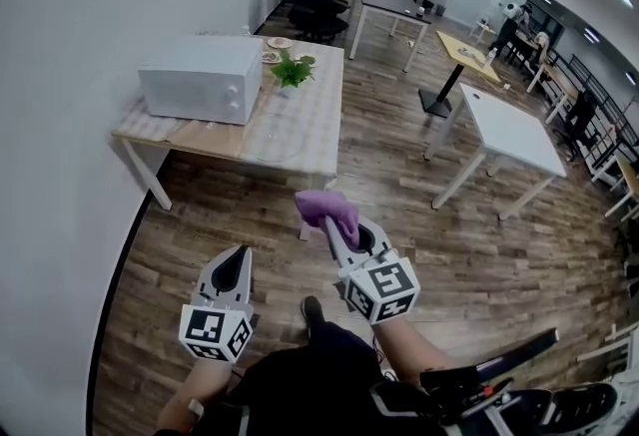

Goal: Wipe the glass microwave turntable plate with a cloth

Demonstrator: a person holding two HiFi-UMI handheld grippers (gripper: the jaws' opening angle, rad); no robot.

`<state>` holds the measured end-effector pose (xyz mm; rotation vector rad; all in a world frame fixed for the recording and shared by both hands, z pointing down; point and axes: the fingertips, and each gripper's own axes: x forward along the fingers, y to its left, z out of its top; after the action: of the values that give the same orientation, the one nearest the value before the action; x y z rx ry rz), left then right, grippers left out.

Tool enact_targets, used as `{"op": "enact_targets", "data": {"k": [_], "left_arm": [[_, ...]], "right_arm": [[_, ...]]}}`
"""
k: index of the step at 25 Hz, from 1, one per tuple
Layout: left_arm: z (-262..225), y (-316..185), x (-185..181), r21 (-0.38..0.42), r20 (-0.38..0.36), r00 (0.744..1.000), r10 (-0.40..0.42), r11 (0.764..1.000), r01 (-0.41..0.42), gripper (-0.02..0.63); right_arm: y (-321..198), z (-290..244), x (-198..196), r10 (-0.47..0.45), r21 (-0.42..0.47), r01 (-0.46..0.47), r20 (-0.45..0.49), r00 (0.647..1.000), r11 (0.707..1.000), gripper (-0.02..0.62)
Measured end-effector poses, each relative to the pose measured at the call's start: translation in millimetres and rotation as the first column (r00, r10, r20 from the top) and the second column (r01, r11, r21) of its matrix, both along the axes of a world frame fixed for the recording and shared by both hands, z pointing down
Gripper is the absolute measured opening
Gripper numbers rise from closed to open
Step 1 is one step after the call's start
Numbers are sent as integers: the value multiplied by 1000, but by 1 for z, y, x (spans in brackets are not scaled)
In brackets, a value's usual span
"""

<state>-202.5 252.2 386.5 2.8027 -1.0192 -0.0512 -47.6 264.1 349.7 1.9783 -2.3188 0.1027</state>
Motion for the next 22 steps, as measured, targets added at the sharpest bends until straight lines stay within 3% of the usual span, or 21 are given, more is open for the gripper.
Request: {"op": "enact_targets", "data": {"k": [12,22], "left_arm": [[9,-45,-11,-12,38,996,-86,996,86,8],[13,-117,33,-39,52,994,-98,994,100,8]], "right_arm": [[-59,12,0,-81,6,80,49,996,997,54],[-132,18,36,-114,-9,114,62,992,993,54]]}}
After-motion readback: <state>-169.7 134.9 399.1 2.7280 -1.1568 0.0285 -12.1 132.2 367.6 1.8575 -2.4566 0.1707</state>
